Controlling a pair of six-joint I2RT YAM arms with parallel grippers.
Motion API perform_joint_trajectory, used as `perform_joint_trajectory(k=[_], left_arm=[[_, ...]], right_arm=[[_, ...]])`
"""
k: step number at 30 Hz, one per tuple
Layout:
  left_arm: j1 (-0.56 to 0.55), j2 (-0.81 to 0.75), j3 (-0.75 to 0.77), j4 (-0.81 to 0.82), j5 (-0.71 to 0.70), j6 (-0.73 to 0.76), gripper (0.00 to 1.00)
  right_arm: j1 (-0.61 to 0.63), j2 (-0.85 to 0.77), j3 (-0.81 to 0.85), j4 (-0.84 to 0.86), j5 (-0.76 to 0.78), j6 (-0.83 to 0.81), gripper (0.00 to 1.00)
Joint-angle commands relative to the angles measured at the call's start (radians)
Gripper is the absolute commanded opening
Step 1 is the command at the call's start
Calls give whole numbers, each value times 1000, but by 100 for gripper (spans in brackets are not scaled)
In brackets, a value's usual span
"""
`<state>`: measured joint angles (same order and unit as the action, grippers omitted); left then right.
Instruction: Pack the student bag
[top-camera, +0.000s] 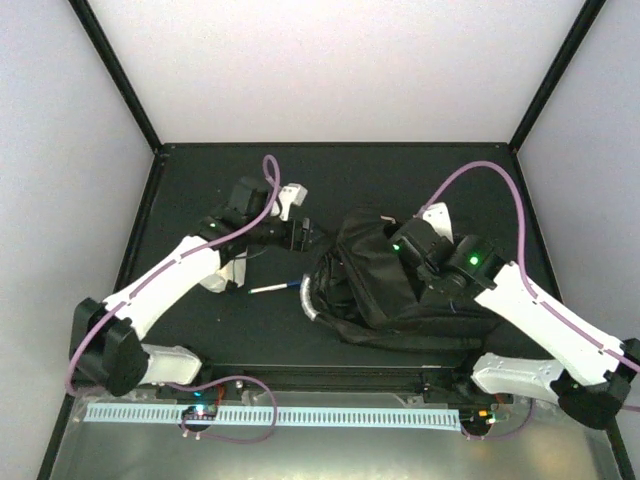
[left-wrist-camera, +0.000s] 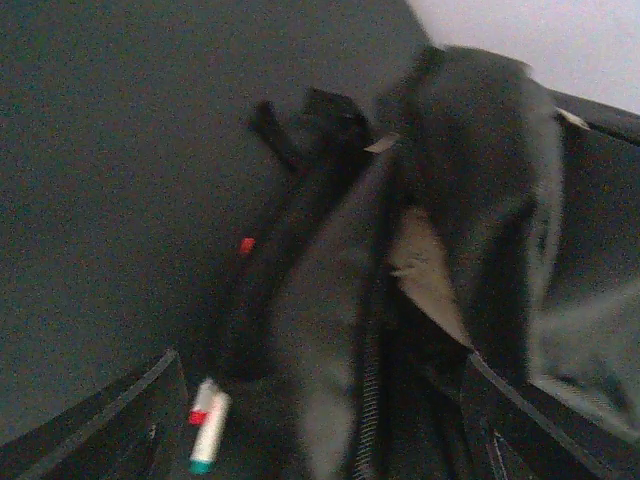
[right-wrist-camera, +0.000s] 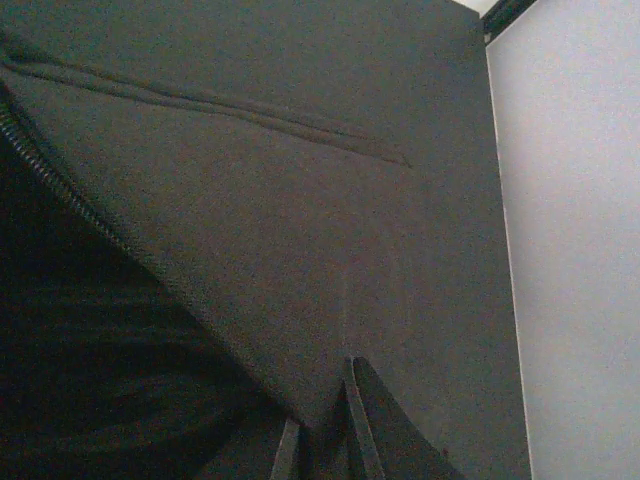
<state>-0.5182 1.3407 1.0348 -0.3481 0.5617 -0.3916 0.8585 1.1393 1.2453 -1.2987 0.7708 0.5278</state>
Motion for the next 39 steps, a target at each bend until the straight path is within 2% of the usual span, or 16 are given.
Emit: perform_joint_trajectory(k=[1, 4, 8, 12, 14, 17, 22, 27, 28, 32, 33, 39], left_arm=[[17, -87, 93, -272, -345, 112, 83], [30, -120, 102, -394, -609, 112, 98], [89, -149, 6, -384, -835, 51, 99], [196, -111, -45, -394, -950, -38, 99], [255, -77, -57, -407, -927, -74, 99], [331, -13, -67, -416, -788, -132, 97], [376, 56, -134, -325, -634, -159, 89], [429, 96, -175, -256, -518, -162, 85], [444, 93, -184, -242, -499, -168, 81], [487, 58, -222, -202, -472, -173, 54], [492, 47, -224, -203, -479, -173, 45], [494, -37, -218, -231, -487, -168, 9]], right_arm=[[-13, -93, -5, 18, 9, -19, 11], [-13, -112, -14, 31, -3, -25, 11], [-13, -106, -32, 53, -12, -33, 12], [-13, -108, -30, 73, -34, -46, 12], [-13, -113, -29, 82, -45, -54, 12], [-13, -119, -25, 92, -55, -69, 12], [-14, -121, -16, 101, -69, -81, 12], [-13, -123, -23, 113, -77, -85, 12], [-13, -124, -25, 116, -78, -84, 12], [-13, -127, -31, 121, -86, -80, 12], [-14, -129, -32, 121, -86, -80, 12], [-14, -131, -37, 125, -91, -80, 12]])
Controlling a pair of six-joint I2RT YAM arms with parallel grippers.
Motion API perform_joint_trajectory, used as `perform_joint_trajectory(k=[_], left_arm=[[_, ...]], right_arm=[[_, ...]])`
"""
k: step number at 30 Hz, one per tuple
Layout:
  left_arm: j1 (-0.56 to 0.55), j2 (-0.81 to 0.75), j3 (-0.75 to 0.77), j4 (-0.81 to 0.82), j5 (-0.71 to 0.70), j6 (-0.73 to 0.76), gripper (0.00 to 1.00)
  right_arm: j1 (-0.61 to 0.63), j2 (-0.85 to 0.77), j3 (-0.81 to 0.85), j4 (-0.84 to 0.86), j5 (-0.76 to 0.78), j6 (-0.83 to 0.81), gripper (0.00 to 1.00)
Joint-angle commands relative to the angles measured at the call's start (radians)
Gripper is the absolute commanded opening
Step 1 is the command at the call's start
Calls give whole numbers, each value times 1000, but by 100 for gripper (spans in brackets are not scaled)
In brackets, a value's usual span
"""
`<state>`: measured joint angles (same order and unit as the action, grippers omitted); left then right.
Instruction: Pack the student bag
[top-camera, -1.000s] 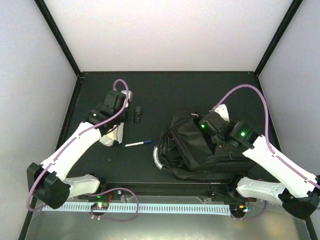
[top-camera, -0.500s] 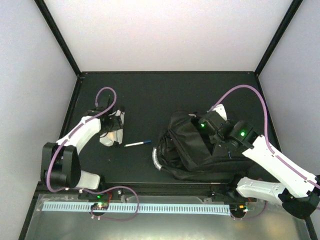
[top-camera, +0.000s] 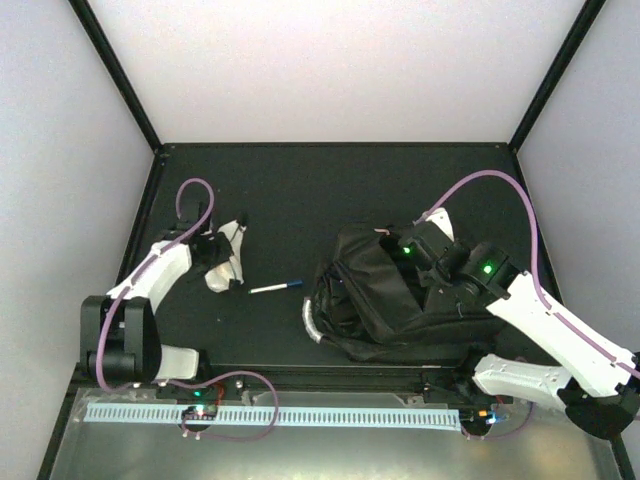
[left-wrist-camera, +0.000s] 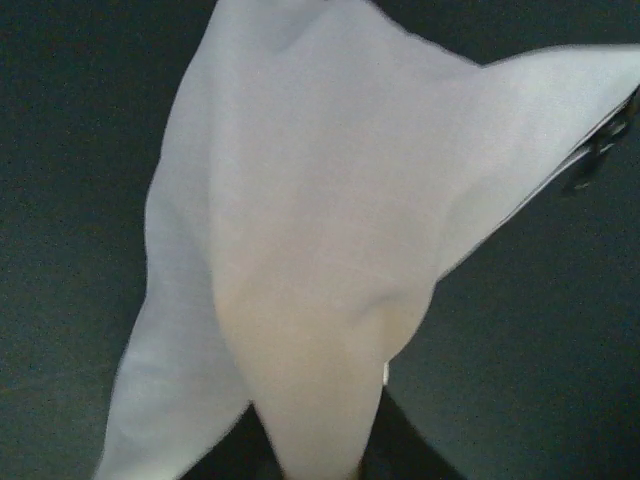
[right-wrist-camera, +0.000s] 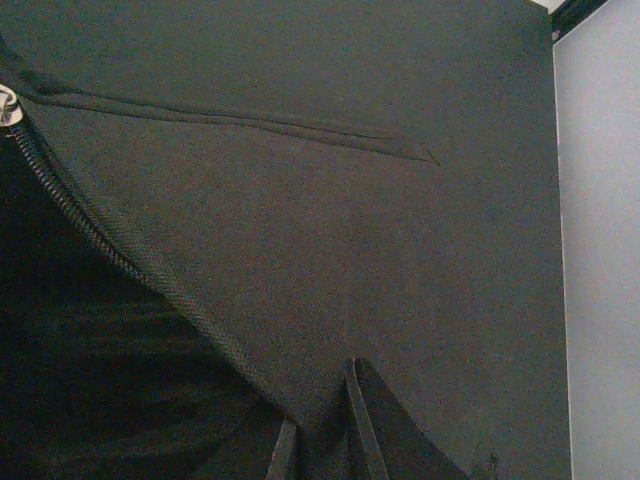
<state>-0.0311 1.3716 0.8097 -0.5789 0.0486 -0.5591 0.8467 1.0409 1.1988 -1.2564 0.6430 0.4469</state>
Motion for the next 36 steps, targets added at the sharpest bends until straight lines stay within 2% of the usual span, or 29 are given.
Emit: perform_joint_trajectory(k=[1, 7, 11, 14, 17, 20, 25, 29, 33, 36], left_arm=[[6, -82, 8, 0, 39, 7, 4], [6, -259, 49, -35, 176, 68, 3], [4, -402, 59, -2, 412, 110, 5], [2, -507, 46, 89, 614, 83, 8], [-12, -586, 13, 269, 813, -20, 8], [-74, -612, 16, 413, 938, -77, 7], [-269, -603, 78, 465, 873, -51, 6], [-423, -555, 71, 699, 809, -184, 4], [-583, -453, 111, 785, 740, -239, 2], [-698, -375, 89, 942, 673, -303, 2]], right_arm=[[-2, -31, 11, 83, 35, 2, 12], [-2, -34, 9, 89, 25, 4, 12], [-2, -35, -2, 110, 11, 3, 12], [-1, -33, -9, 125, -2, 3, 12], [-2, -32, -13, 139, -12, 2, 12], [-2, -30, -15, 155, -27, -5, 12], [-2, -23, -12, 181, -46, -12, 12], [-2, -18, -11, 190, -52, -5, 12], [-2, -25, -19, 211, -64, 6, 12], [-4, -37, -30, 235, -76, 16, 11]])
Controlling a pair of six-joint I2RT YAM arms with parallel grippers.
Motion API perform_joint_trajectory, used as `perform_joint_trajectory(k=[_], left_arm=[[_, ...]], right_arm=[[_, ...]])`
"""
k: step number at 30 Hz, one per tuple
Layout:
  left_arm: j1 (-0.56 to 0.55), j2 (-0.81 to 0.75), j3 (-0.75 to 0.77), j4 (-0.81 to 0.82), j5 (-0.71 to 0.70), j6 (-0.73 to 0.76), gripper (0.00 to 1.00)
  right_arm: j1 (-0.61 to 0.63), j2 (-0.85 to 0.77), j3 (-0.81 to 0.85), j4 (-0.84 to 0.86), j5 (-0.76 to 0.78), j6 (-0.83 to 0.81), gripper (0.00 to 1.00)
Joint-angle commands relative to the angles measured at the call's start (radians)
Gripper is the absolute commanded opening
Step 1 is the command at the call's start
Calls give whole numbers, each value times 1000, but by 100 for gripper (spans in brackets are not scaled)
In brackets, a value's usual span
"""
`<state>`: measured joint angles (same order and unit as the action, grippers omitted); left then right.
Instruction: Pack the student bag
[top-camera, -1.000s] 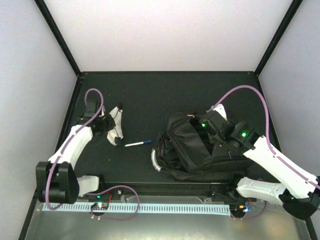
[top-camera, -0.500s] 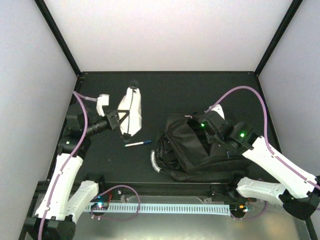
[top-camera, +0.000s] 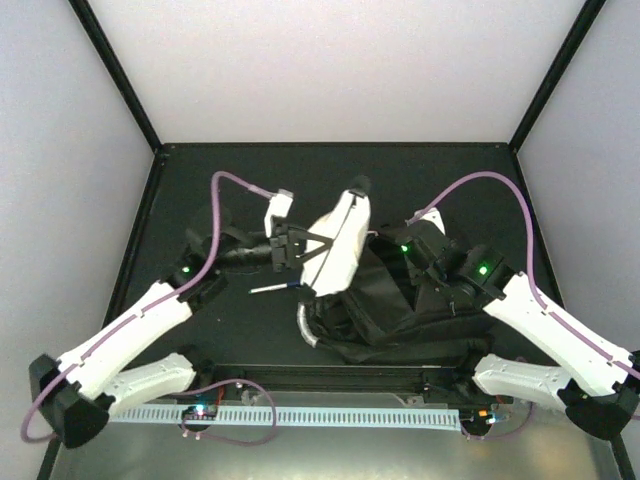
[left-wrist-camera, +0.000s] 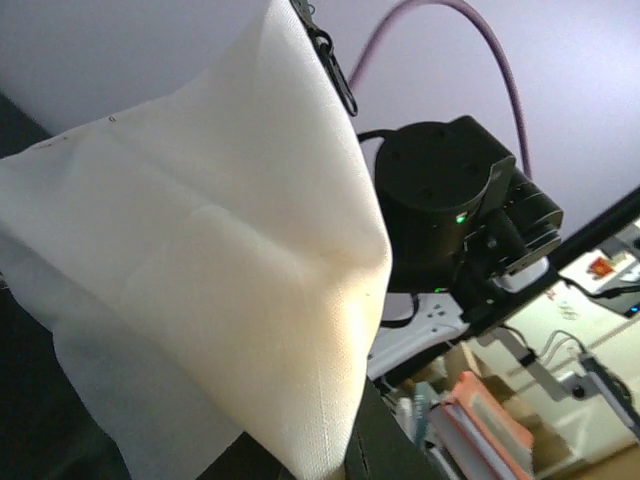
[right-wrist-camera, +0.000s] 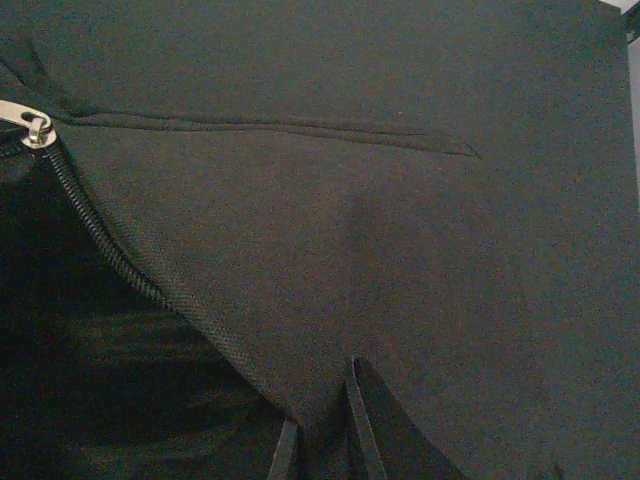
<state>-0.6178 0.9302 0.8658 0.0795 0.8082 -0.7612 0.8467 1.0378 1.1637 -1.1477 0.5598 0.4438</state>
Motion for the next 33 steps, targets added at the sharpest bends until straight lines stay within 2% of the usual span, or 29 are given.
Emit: perform_joint_trajectory(k=[1, 6, 8, 10, 13, 17, 19, 22, 25, 30, 33], left_arm=[[-144, 92, 23, 356, -102, -122, 1], [-240, 192, -2, 560, -189, -177, 2], [-253, 226, -5, 581, -205, -206, 2], [-254, 260, 10, 531, -175, -229, 1], [-253, 248, 17, 414, -110, -211, 1], [-254, 172, -1, 149, -141, -125, 2], [-254, 176, -24, 99, -130, -119, 2], [-254, 248, -8, 41, -4, -131, 2], [-260, 330, 49, -116, 90, -78, 2], [-261, 424, 113, -374, 122, 39, 1], [-261, 496, 170, -459, 126, 50, 2]], right_arm=[[-4, -39, 2, 136, 5, 23, 11], [-7, -68, -11, 161, -5, 37, 11], [-7, -75, -11, 163, -4, 41, 11], [-9, -78, -7, 163, 2, 42, 11], [-14, -79, -2, 158, 13, 50, 11], [-18, -95, -8, 180, 4, 48, 11], [-18, -108, -10, 199, -7, 44, 11], [-19, -115, -8, 212, -17, 39, 11], [-19, -109, -1, 203, -15, 38, 11], [-18, -108, -4, 202, -20, 39, 10], [-19, -121, -12, 228, -65, 4, 8]])
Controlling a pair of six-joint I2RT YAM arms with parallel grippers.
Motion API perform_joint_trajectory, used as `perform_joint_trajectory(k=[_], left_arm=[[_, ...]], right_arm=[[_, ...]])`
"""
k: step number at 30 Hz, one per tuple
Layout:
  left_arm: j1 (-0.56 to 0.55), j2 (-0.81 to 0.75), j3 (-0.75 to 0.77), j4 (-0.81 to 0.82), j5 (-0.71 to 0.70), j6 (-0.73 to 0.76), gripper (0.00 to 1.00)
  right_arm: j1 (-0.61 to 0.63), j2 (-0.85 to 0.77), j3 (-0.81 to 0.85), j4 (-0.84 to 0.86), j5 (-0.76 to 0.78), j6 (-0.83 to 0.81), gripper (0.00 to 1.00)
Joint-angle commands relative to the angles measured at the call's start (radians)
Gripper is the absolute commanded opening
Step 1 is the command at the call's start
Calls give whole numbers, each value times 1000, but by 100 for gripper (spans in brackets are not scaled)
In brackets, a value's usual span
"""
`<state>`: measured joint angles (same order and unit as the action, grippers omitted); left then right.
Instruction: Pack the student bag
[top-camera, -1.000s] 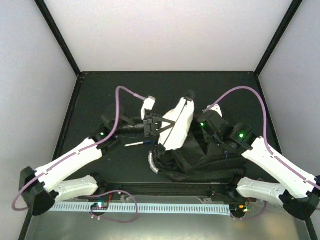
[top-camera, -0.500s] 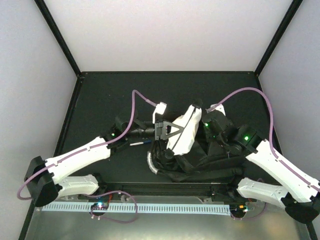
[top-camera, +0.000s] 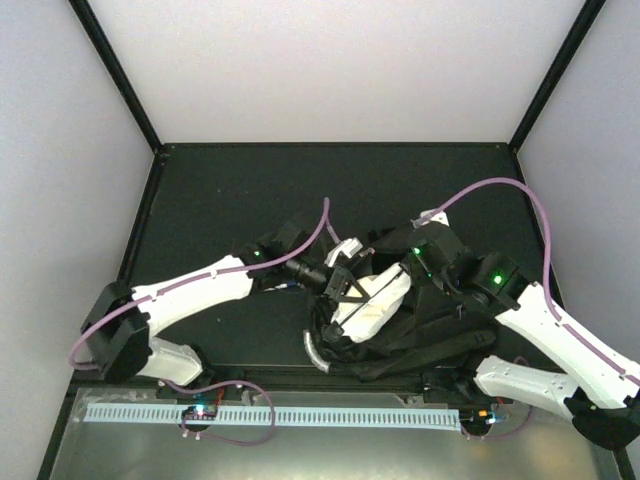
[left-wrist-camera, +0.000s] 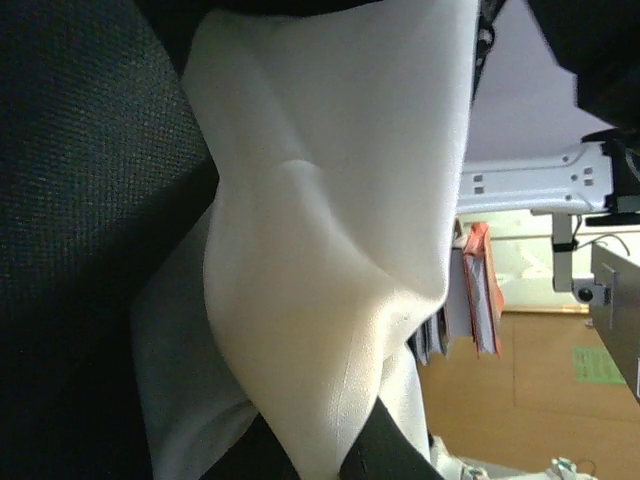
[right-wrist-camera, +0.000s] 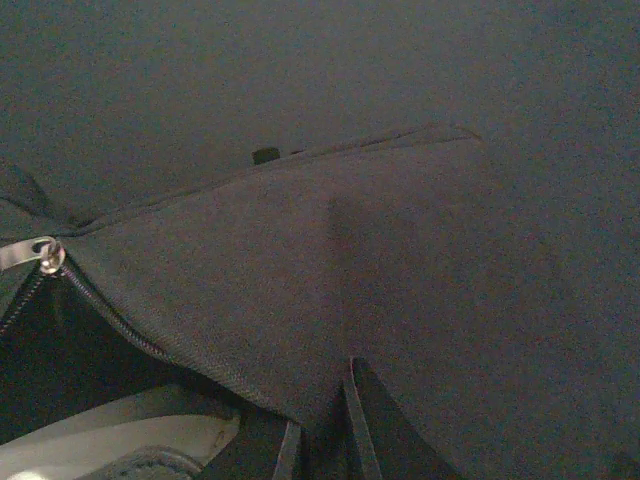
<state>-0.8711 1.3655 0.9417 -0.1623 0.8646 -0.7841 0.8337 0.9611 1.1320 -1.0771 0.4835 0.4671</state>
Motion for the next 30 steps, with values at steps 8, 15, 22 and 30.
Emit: perform_joint_trajectory(k=[8, 15, 22, 30], left_arm=[[-8, 155, 226, -277, -9, 63, 1], [-5, 237, 320, -468, -111, 155, 2], [-4, 266, 397, -535, -238, 194, 2], [-7, 328, 480, -620, -312, 216, 3]], right_arm=[[-6, -76, -8, 213, -110, -73, 8], [-6, -115, -16, 234, -107, -86, 8], [-6, -121, -10, 226, -128, -89, 8], [-5, -128, -17, 238, -145, -90, 8]])
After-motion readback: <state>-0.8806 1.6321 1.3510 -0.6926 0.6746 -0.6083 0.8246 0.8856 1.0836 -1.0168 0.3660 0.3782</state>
